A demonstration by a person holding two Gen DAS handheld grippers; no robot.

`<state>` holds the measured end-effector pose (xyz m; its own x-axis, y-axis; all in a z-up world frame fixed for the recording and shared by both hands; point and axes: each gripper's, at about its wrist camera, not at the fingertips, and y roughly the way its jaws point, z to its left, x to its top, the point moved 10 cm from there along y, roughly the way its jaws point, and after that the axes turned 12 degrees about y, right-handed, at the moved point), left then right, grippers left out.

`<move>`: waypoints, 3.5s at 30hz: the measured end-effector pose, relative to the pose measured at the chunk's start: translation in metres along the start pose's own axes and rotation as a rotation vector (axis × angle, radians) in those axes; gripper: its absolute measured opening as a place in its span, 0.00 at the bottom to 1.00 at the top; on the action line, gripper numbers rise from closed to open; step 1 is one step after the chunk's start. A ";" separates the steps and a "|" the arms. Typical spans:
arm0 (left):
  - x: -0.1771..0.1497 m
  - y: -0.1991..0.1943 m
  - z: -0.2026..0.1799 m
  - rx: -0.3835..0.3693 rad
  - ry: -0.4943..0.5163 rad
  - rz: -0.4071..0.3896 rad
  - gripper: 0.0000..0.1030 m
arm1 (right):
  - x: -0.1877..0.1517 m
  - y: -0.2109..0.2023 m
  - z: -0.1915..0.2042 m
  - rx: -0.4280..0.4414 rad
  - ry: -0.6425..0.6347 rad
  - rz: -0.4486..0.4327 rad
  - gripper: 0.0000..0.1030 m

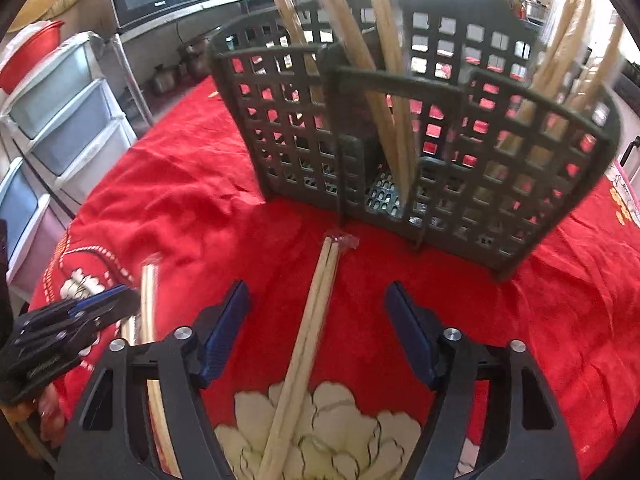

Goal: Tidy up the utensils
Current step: 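Close the left gripper on a wrapped chopstick while the right gripper grasps a wooden pair, then lift both held chopsticks upright and carry them over the grey caddy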

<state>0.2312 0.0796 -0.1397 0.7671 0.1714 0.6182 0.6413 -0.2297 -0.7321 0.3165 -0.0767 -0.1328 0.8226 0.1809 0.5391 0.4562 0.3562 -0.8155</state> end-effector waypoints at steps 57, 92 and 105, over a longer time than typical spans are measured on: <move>0.126 -0.142 -0.137 -0.238 0.233 -0.404 0.02 | 0.023 -0.213 -0.075 0.114 0.194 -0.537 0.10; 0.248 -0.169 -0.129 -0.062 0.234 -0.591 0.02 | 0.103 -0.244 -0.059 0.138 0.128 -0.689 0.10; 0.288 -0.181 -0.128 0.036 0.234 -0.699 0.02 | 0.147 -0.259 -0.038 0.149 0.085 -0.778 0.10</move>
<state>0.3344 0.0483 0.2074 0.1577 0.0562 0.9859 0.9825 -0.1095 -0.1509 0.3325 -0.1770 0.1500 0.3126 -0.2383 0.9195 0.8648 0.4719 -0.1717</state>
